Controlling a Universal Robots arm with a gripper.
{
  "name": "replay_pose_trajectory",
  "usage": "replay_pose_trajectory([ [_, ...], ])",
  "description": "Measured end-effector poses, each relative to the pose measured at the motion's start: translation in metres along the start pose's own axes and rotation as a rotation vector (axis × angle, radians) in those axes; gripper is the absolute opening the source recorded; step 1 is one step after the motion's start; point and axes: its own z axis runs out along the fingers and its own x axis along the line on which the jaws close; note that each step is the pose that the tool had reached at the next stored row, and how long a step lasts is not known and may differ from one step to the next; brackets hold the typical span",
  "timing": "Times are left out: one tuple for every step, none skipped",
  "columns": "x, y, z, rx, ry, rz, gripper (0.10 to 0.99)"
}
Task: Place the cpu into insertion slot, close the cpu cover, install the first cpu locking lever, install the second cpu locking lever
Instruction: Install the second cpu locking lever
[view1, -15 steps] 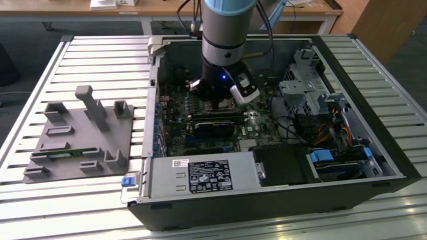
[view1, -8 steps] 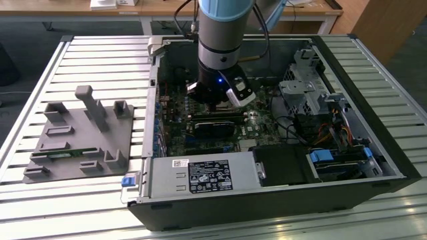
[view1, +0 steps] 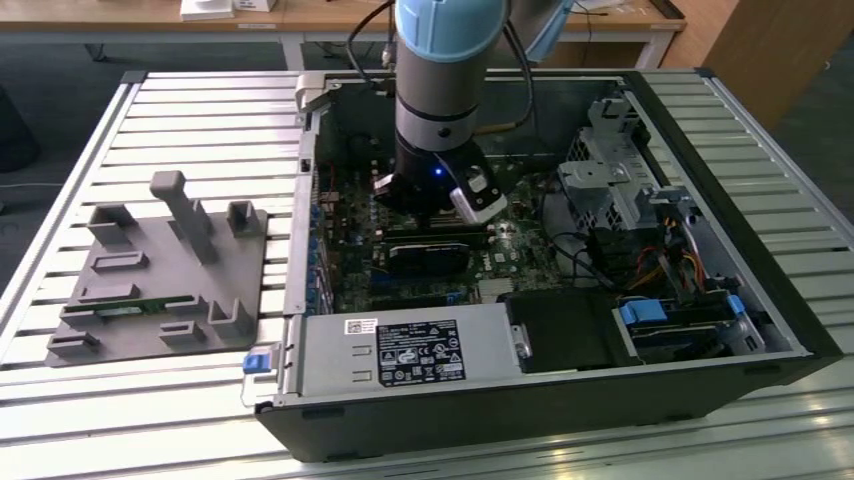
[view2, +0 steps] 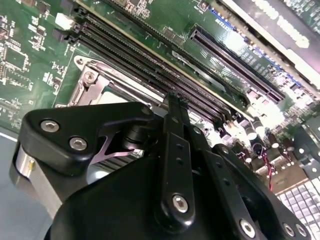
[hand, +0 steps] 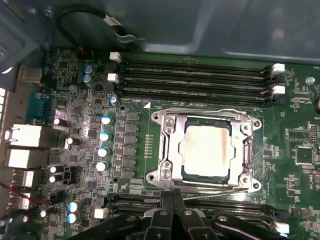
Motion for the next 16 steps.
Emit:
replay_pose_trajectory([
  [0.0001,-0.0007,0.0002,-0.002,0.0001,0.0,0.118],
  [0.0001,-0.002,0.0001,-0.007,-0.0003,0.0,0.118],
  [0.0002,-0.0037,-0.0001,-0.011,-0.0006,0.0,0.118],
  [0.0003,-0.0057,-0.0003,-0.014,-0.0007,0.0,0.118],
  [0.0005,-0.0077,-0.0006,-0.017,-0.0009,0.0,0.118],
  [0.001,-0.0091,-0.0008,-0.019,-0.001,0.0,0.118],
  [0.0022,-0.01,-0.001,-0.023,-0.0012,0.0,0.118],
  [0.0034,-0.0106,-0.0011,-0.027,-0.0013,0.0,0.118],
  [0.0047,-0.0109,-0.0011,-0.032,-0.0015,0.0,0.118],
  [0.006,-0.0112,-0.0012,-0.036,-0.0017,0.0,0.118],
  [0.0073,-0.0116,-0.0012,-0.04,-0.0019,0.0,0.118],
  [0.0084,-0.0118,-0.0011,-0.043,-0.0021,0.0,0.118],
  [0.0087,-0.012,-0.0006,-0.047,-0.0022,-0.001,0.118],
  [0.0089,-0.0121,0.0004,-0.051,-0.0025,-0.001,0.118],
  [0.009,-0.0122,0.0013,-0.055,-0.0027,-0.001,0.118],
  [0.0095,-0.0123,0.0019,-0.06,-0.003,-0.001,0.118],
])
